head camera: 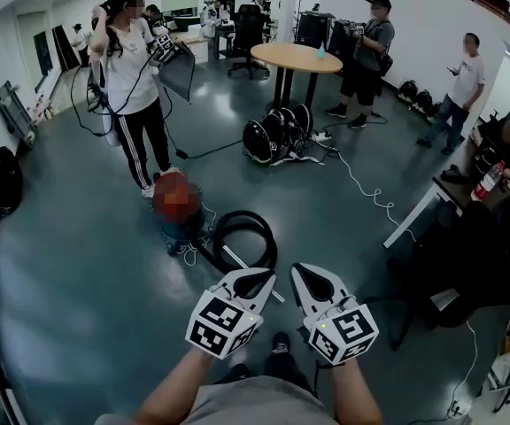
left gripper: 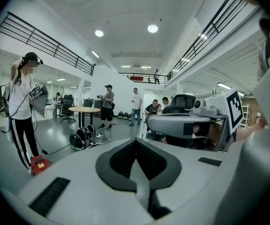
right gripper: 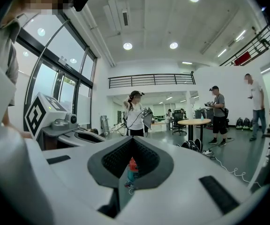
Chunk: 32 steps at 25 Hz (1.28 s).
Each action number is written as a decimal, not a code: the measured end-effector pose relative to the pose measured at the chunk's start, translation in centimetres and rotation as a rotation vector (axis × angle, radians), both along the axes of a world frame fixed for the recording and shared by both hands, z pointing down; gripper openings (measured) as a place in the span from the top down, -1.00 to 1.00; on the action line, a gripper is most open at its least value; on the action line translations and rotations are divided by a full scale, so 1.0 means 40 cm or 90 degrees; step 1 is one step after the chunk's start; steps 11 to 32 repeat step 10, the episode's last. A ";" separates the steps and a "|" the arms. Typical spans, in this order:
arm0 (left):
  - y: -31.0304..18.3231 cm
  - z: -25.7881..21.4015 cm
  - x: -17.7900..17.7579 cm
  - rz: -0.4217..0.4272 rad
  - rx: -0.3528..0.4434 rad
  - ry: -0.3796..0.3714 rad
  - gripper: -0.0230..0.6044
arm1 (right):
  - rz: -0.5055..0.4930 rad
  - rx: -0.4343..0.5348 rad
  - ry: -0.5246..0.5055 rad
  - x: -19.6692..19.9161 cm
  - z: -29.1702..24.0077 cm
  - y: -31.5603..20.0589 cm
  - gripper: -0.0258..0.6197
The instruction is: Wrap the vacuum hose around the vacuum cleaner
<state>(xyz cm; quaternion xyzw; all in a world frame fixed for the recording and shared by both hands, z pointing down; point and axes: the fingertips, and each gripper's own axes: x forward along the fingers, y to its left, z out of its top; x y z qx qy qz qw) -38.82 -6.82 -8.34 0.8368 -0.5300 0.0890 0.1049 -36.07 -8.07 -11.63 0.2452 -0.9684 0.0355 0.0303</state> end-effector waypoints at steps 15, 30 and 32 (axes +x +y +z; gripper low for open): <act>0.004 0.007 -0.001 -0.001 -0.008 0.001 0.91 | -0.006 0.005 -0.003 -0.013 -0.012 0.002 0.91; 0.004 0.007 -0.001 -0.001 -0.008 0.001 0.91 | -0.006 0.005 -0.003 -0.013 -0.012 0.002 0.91; 0.004 0.007 -0.001 -0.001 -0.008 0.001 0.91 | -0.006 0.005 -0.003 -0.013 -0.012 0.002 0.91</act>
